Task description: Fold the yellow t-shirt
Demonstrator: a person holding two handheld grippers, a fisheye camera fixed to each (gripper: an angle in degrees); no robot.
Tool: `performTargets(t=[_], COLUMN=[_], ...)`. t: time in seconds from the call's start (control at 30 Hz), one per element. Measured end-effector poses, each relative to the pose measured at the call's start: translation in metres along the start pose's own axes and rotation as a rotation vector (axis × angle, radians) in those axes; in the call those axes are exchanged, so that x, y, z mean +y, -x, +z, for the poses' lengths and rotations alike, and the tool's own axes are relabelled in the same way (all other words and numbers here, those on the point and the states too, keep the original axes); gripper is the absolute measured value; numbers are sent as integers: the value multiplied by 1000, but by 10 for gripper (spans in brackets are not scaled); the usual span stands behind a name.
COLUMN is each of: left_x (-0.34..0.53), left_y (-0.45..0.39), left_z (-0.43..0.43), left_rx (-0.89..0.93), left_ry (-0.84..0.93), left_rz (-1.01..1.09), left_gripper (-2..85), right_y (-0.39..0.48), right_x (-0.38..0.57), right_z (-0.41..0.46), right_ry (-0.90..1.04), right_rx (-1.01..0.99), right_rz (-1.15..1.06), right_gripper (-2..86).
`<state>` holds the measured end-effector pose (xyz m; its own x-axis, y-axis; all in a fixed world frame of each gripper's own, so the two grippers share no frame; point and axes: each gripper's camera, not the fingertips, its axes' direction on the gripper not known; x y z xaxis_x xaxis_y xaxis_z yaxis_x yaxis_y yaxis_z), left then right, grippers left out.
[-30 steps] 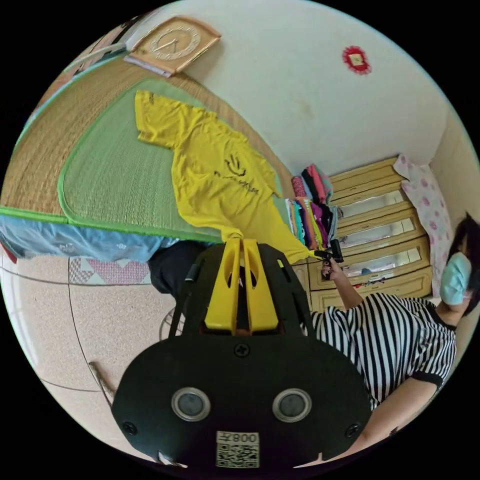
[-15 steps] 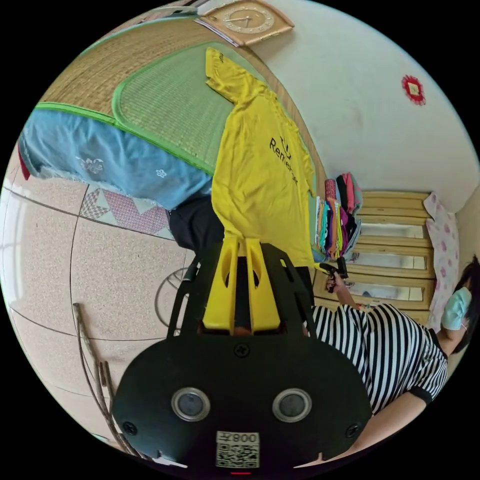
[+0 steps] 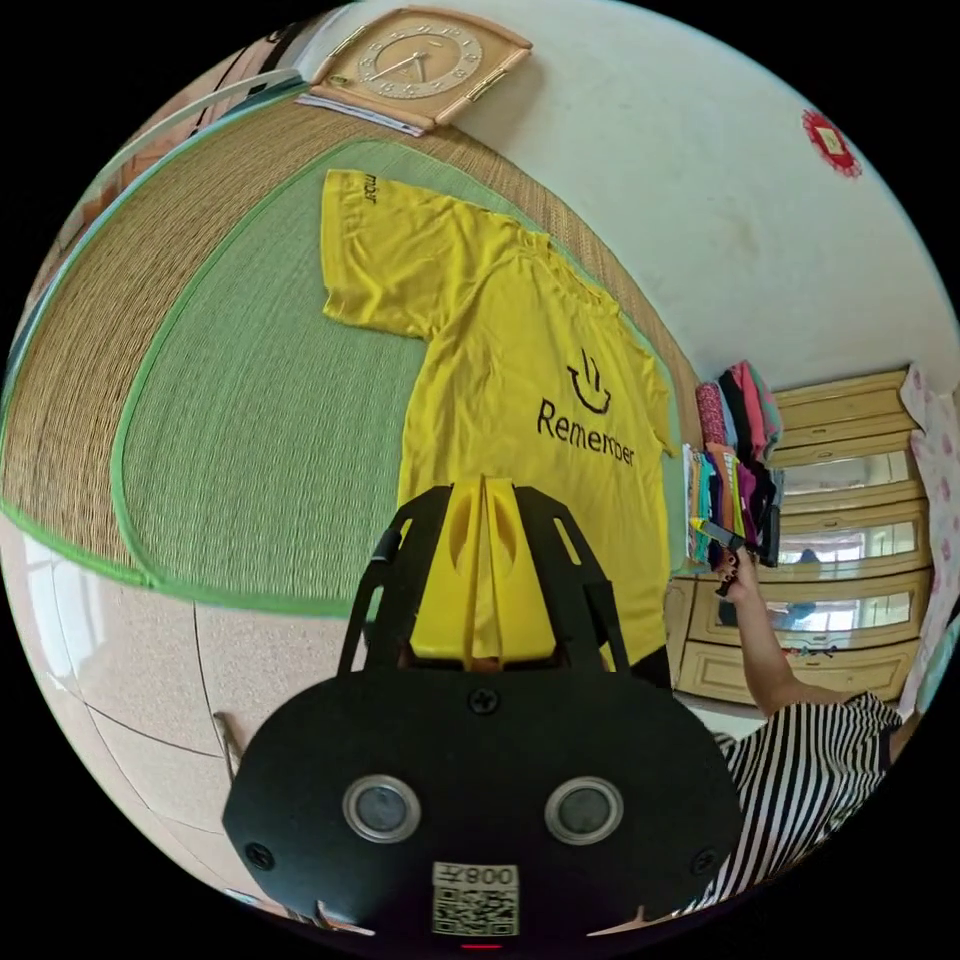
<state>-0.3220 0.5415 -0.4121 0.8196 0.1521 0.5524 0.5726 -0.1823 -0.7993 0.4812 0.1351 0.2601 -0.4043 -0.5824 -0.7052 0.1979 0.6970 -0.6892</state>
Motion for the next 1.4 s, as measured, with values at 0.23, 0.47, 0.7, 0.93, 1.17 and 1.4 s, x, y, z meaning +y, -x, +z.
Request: performTargets(t=[0.23, 0.47, 0.7, 0.93, 1.17, 1.4], left_x=[-103, -146, -164, -191, -222, -228], left_y=[-28, -29, -59, -146, -160, -217], left_z=[52, 81, 93, 172, 228, 273], left_rx=[-217, -487, -419, -323, -351, -221], left_ry=[-46, -4, -89, 4, 72, 48], left_rz=[-17, -61, -27, 245, 218, 327], left_gripper=[4, 3, 2, 3, 3, 2], right_y=[34, 28, 8, 47, 32, 63], right_x=[-66, -49, -30, -48, -33, 20], right_z=[78, 77, 68, 66, 80, 80], right_ry=[124, 74, -16, -62, -29, -34], right_rx=[318, 314, 155, 166, 274, 274], right_rz=[-82, -65, 71, -40, -28, -119], right_gripper=[0, 0, 1, 1, 0, 1])
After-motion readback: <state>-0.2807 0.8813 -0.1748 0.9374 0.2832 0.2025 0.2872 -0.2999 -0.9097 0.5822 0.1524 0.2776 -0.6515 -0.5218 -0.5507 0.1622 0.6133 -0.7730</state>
